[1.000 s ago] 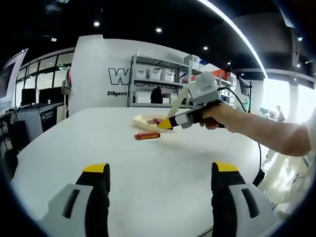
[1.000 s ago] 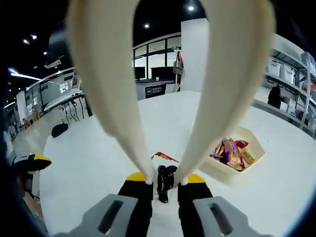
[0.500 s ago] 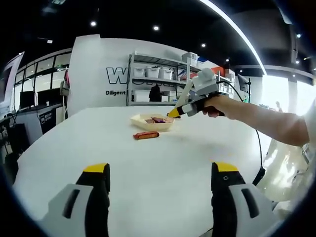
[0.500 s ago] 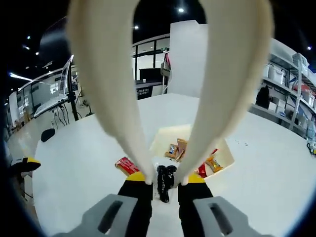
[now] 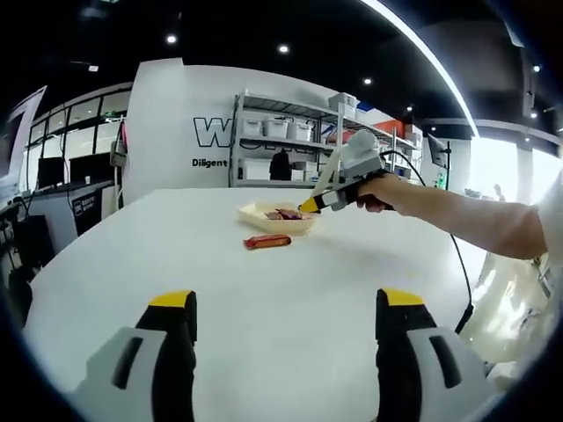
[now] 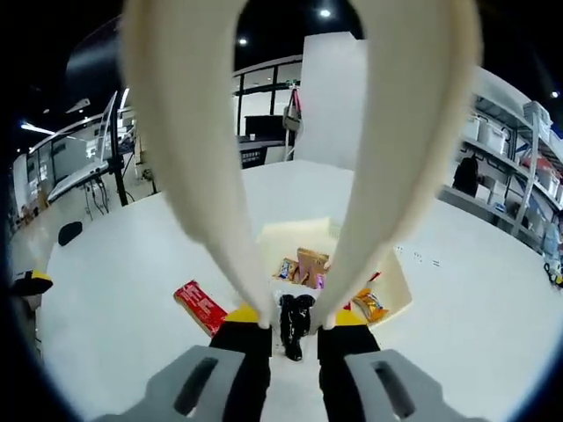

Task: Place the target food into the container with the food tongs after gripping and lifting it, then release it inside without dropping or visibly crushing the food.

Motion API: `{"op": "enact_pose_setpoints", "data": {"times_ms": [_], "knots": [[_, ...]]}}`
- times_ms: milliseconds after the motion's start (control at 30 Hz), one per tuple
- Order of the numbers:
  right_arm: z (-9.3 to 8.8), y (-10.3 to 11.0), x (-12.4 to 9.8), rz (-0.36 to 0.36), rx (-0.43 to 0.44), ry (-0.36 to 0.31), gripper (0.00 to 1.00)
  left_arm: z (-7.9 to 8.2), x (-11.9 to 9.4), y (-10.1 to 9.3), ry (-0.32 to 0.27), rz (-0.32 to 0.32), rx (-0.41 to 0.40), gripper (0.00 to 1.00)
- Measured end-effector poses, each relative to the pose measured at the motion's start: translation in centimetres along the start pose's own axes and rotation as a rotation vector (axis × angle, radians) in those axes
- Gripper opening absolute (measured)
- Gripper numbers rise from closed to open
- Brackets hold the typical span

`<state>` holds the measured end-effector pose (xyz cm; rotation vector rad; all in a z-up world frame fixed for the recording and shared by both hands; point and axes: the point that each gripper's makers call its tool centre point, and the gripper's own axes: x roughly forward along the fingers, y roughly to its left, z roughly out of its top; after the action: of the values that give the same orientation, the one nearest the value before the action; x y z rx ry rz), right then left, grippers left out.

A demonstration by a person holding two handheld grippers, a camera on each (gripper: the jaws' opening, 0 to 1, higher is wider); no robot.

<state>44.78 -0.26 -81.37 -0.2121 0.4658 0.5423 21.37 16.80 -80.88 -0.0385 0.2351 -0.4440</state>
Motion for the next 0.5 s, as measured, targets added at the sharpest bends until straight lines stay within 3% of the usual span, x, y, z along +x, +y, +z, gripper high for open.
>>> {"op": "enact_pose_setpoints", "data": {"times_ms": [200,500], "knots": [[-1.2,-1.4,1.6,-0.023,-0.008,0.03,0.13,-0.2,0.1,0.4,0.003,-0.002,-0.017,0.82],[-0.6,-2.7,3.0,-0.041,-0.006,0.034,0.14,-0.1,0.5,0.8,0.001,0.008,-0.027,0.81]]}}
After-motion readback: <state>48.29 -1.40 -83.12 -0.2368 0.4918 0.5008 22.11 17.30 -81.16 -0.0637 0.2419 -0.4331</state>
